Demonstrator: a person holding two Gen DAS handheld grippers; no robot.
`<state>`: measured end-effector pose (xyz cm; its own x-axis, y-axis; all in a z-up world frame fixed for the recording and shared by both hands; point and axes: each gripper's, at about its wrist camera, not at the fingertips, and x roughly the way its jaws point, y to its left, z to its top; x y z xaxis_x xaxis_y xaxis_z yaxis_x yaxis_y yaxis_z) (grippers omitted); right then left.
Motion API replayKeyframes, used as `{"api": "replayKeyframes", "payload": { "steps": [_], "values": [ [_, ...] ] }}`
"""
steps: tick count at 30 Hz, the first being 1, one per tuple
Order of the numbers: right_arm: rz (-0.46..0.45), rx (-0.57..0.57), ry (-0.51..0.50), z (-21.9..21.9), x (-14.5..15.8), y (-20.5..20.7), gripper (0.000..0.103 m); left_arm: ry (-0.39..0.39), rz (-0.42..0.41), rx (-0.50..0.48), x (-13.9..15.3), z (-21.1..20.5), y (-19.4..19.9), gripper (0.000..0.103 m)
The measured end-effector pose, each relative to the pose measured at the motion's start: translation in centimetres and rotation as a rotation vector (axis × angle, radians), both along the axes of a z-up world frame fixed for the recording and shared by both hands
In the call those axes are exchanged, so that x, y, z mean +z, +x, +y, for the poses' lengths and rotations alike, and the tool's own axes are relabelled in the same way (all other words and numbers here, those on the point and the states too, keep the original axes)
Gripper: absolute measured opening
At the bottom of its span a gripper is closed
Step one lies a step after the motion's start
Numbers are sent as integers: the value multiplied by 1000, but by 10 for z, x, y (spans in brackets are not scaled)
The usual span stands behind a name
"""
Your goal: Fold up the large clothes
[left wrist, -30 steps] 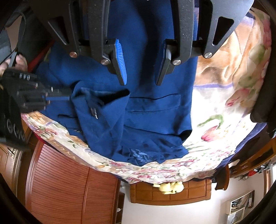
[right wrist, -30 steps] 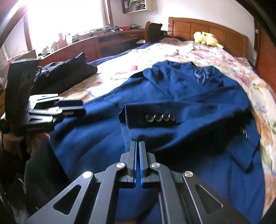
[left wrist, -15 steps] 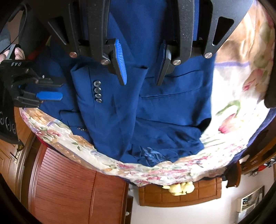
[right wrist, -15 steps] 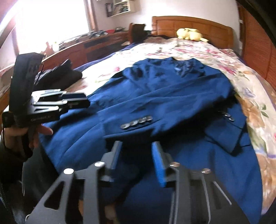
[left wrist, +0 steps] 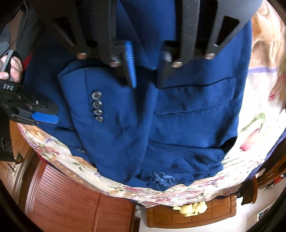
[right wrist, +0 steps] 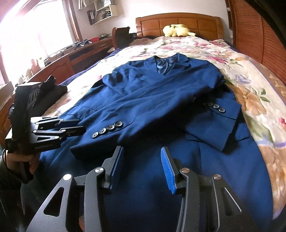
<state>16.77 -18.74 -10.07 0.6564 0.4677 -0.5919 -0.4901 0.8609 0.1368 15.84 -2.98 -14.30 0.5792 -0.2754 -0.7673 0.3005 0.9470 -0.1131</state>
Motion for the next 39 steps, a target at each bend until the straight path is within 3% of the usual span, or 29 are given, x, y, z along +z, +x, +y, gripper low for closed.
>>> {"api": "replayKeyframes", "payload": {
  "steps": [3, 9, 13, 17, 20, 23, 31, 39],
  "values": [
    [-13, 24, 12, 6, 4, 5, 45, 4, -2, -30, 3, -3, 2, 4],
    [-38, 90, 37, 28, 12, 25, 45, 0, -110, 23, 42, 16, 2, 4],
    [-9, 138, 26, 47, 2, 41, 45, -35, -95, 41, 50, 28, 7, 4],
    [57, 127, -49, 57, -23, 55, 45, -54, -59, 39, 46, 44, -1, 8],
    [51, 115, -36, 50, -27, 52, 45, -39, -68, 67, 43, 58, -18, 24],
    [45, 96, -38, 43, -28, 46, 45, -22, -68, 103, 39, 75, -35, 31],
    [8, -2, -71, 14, -19, 14, 45, 35, -33, 177, 23, 111, -70, 32],
    [1, -100, -86, -22, -14, -6, 45, 62, 1, 194, 3, 117, -75, 33]
  ]
}}
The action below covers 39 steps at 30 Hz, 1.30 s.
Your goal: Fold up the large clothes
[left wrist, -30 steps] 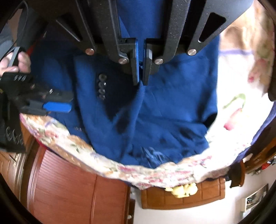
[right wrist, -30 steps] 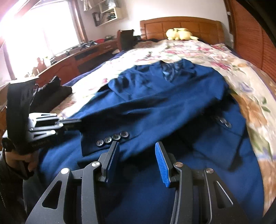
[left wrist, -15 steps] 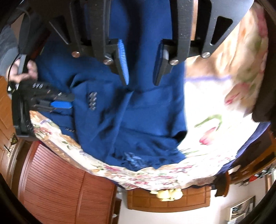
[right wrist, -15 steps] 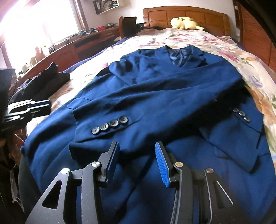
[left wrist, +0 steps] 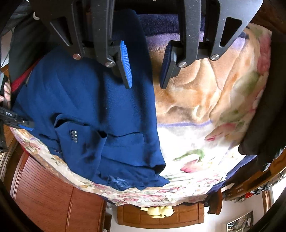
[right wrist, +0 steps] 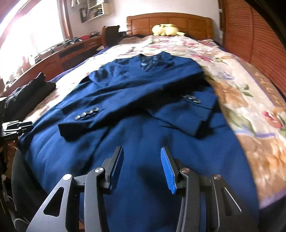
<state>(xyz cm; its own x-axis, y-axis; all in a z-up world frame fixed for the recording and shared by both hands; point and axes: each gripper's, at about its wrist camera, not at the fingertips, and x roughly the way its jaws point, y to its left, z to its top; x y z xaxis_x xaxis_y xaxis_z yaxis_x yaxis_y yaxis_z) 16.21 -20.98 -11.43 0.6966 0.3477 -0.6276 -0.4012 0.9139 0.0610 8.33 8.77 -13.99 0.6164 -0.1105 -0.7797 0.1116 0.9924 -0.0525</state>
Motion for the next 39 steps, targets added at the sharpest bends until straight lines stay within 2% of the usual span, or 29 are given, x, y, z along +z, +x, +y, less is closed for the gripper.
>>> {"api": "replayKeyframes", "payload": {
  "steps": [2, 4, 6, 8, 16, 22, 32, 39],
  "values": [
    [1, -19, -26, -5, -1, -3, 47, 6, -3, 0, 0, 0, -1, 33],
    [-6, -39, -42, -12, -1, -6, 56, 3, -4, 2, -2, 0, 1, 33],
    [-13, -60, -49, -18, 2, -10, 70, 2, -1, 5, -3, 0, 2, 33],
    [-20, -90, -55, -32, 6, -19, 77, 5, 1, 5, -5, 0, 4, 33],
    [-18, -223, -67, -79, 12, -35, 81, 32, 3, 19, -13, -1, 18, 34],
    [17, -267, -78, -90, 8, -38, 81, 37, 20, 22, -7, -2, 12, 34],
    [43, -249, -83, -94, 9, -44, 81, 28, 33, 10, 4, -5, -25, 34],
    [63, -213, -69, -97, 8, -49, 81, 8, 31, 12, 2, -6, -33, 34]
  ]
}}
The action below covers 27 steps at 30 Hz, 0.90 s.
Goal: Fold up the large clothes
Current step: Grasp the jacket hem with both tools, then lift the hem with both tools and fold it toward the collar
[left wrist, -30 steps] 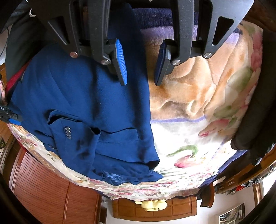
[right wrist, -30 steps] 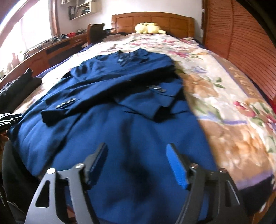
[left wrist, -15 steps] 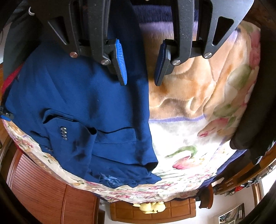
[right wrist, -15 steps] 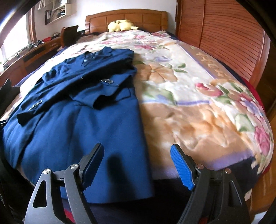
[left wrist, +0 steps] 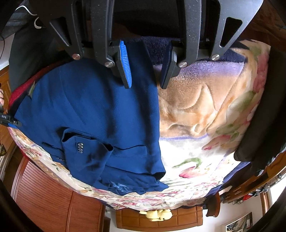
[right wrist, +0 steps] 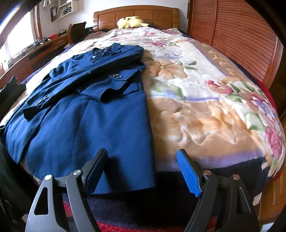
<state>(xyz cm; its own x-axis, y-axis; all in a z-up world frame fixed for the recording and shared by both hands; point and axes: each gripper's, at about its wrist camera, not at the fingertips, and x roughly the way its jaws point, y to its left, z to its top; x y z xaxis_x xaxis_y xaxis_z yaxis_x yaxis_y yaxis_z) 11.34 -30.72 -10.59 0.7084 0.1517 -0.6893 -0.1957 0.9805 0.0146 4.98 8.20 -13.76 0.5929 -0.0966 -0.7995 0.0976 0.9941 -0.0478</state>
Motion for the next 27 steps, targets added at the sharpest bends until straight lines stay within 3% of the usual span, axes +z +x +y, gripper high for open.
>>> {"api": "replayKeyframes", "payload": {
  "steps": [4, 5, 7, 8, 9, 11, 13, 19, 27],
  "values": [
    [16, 35, 9, 5, -4, 0, 78, -14, -4, -8, -1, 0, 4, 34],
    [20, 45, -2, 9, -6, 1, 71, -13, -7, -10, -1, 0, 4, 34],
    [29, 69, -18, 15, -8, 3, 60, -13, -20, -23, -1, -1, 3, 22],
    [28, 80, -20, 16, -8, 4, 51, -12, -23, -28, -1, -2, 3, 14],
    [28, 94, -13, 16, -6, 5, 31, -22, -27, -29, 0, -2, 4, 9],
    [35, 145, 34, 17, -2, 6, 12, -56, -47, -28, 7, -1, 3, 5],
    [11, 155, 12, 23, 3, 4, 11, -65, -109, -25, 23, -3, -1, 4],
    [-116, 142, 82, 12, 43, -14, 9, -85, -260, -16, 81, -2, -10, 4],
    [-262, 160, 130, 2, 101, -56, 9, -73, -414, -78, 151, -20, -30, 3]
  ]
}}
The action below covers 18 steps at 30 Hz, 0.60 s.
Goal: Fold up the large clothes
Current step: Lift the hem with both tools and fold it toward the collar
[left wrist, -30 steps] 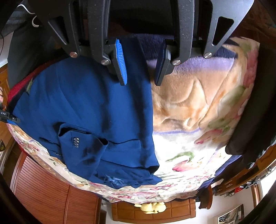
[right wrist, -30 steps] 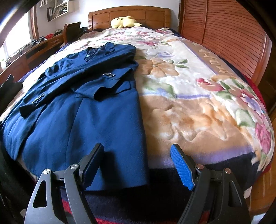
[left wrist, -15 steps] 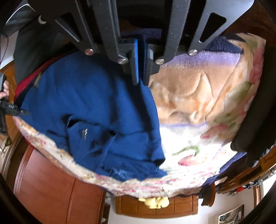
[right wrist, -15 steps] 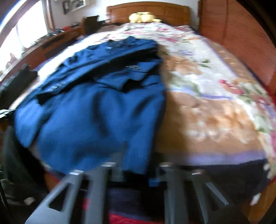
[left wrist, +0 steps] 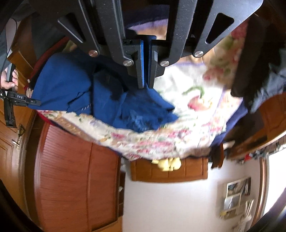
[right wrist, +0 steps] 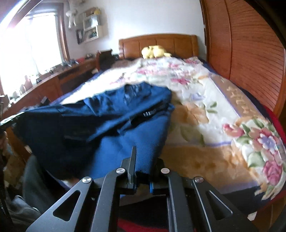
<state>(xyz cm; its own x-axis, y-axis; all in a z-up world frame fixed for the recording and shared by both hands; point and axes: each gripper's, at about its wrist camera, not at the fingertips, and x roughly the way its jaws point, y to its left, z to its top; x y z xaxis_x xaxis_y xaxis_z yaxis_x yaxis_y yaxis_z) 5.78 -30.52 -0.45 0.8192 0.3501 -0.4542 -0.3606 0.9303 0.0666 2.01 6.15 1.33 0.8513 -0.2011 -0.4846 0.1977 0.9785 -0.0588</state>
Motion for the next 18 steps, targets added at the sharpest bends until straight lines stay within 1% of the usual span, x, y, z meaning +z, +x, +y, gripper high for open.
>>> {"api": "replayKeyframes", "payload": {
  "steps": [6, 9, 15, 18],
  "values": [
    [-115, -9, 14, -12, 33, -42, 9, -4, -106, -14, 50, -1, -12, 3],
    [-171, -17, 27, -22, 49, -62, 9, 8, -176, -15, 77, -2, -19, 3],
    [-269, -41, 13, -46, 82, -92, 9, 17, -266, -28, 113, -5, -29, 3],
    [-310, -54, 0, -53, 93, -112, 9, 19, -313, -31, 130, -4, -35, 3]
  ]
}}
